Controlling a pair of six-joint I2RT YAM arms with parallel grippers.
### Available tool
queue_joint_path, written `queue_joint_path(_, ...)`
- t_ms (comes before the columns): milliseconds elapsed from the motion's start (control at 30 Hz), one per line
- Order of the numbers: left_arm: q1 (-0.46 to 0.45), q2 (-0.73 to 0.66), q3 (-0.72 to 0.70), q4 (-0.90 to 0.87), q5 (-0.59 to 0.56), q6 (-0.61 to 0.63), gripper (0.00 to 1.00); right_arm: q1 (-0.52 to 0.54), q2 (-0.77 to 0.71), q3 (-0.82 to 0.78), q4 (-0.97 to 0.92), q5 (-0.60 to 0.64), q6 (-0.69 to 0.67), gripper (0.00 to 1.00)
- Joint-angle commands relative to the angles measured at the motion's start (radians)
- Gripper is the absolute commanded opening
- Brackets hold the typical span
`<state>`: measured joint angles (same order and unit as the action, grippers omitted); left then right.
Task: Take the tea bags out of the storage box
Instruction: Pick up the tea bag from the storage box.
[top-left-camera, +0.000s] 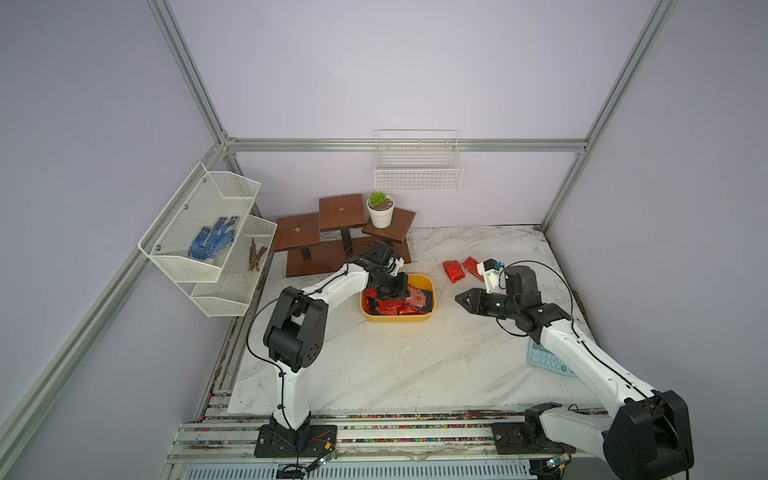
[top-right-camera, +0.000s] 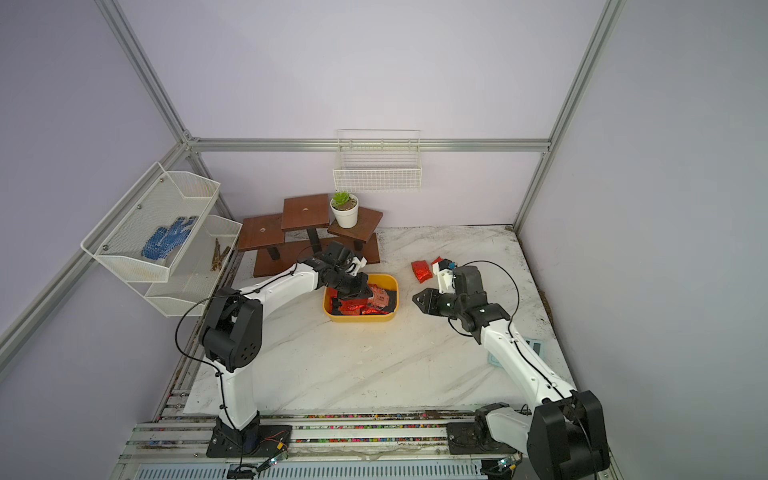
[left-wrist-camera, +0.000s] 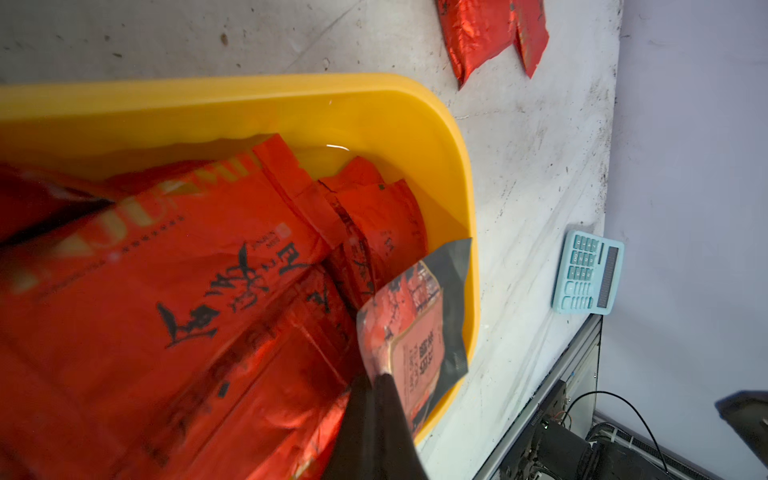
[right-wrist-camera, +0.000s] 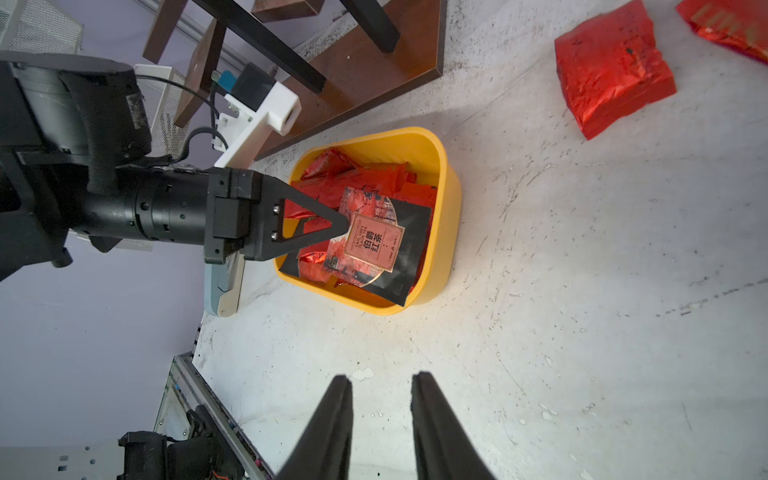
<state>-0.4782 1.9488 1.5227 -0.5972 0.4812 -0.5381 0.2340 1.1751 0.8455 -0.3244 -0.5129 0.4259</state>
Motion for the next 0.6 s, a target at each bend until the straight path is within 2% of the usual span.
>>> queue_joint_path(0, 0.007, -0.093, 0.032, -0.051, -0.02, 0.026, 0.0, 0.001, -0.053, 0.052, -0.033, 0.028, 0.003, 0.31)
queue_joint_path(167, 0.001, -0.108, 0.1, -0.081, 0.011, 0.039, 0.0, -0.019, -0.138, 0.094, -0.085, 0.104, 0.019, 0.3)
queue_joint_path(300, -0.024, -0.049, 0.229, -0.126, 0.052, 0.058, 0.0, -0.031, -0.214, 0.149, -0.145, 0.161, 0.016, 0.31)
queue_joint_path(567, -0.104, 0.245, 0.694, -0.341, 0.156, 0.168, 0.0, -0.048, -0.334, 0.253, -0.253, 0.238, 0.021, 0.34)
